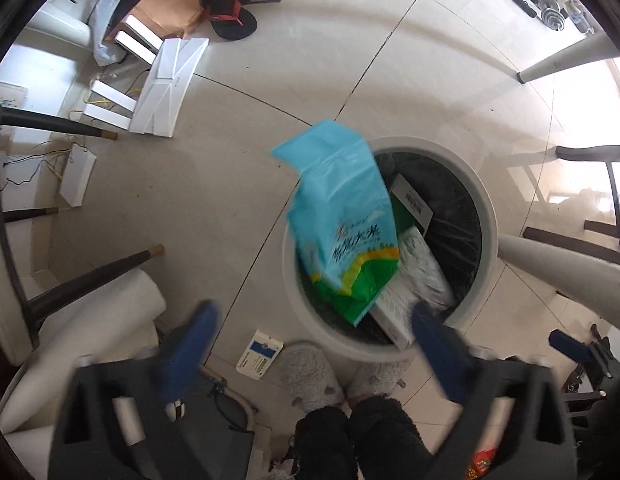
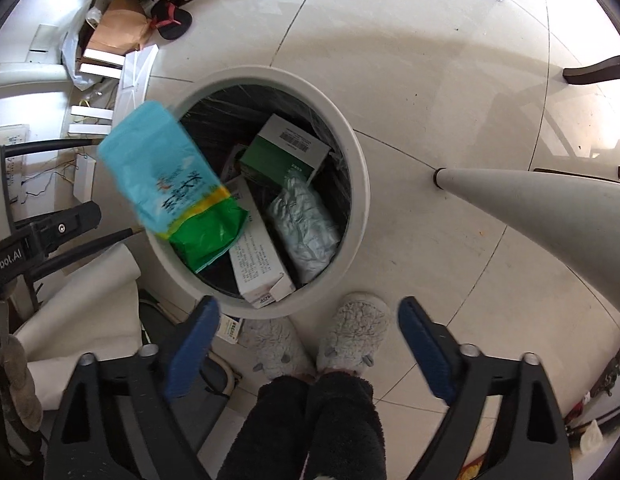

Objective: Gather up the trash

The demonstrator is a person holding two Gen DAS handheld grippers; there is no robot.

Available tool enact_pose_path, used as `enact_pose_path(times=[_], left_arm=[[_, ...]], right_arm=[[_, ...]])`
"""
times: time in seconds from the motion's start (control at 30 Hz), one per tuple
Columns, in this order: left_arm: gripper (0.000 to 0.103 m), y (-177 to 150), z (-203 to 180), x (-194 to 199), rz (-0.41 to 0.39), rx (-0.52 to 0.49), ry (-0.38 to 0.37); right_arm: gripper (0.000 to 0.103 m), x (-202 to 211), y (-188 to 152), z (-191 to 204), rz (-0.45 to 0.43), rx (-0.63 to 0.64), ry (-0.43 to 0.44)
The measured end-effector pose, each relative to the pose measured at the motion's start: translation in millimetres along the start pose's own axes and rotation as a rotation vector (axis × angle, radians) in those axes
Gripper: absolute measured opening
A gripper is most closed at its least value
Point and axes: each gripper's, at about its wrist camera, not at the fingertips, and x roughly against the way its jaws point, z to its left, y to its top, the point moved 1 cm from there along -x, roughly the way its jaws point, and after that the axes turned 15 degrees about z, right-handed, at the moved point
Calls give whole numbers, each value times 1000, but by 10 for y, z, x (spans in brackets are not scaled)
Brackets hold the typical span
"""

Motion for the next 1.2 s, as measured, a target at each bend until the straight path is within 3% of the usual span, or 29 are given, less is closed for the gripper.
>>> enact_pose_path(times=[0.3, 0.6, 0.83, 1.07, 1.2], left_arm=[[103, -691, -75, 710, -34, -20, 74], [103, -1682, -354, 1789, -54, -120, 100], [103, -2361, -505, 2849, -133, -257, 53], [103, -2923, -456, 3822, -222, -416, -40], [103, -3176, -408, 4128, -251, -502, -64]], right_arm=[[103, 644, -690, 73, -83, -52, -27], [103, 1667, -1807, 75, -106, -56, 23], [103, 2676, -2793, 38, -127, -57, 166], [103, 3807, -3795, 206, -252, -41, 248], [103, 4226, -4302, 378, -327, -70, 276]])
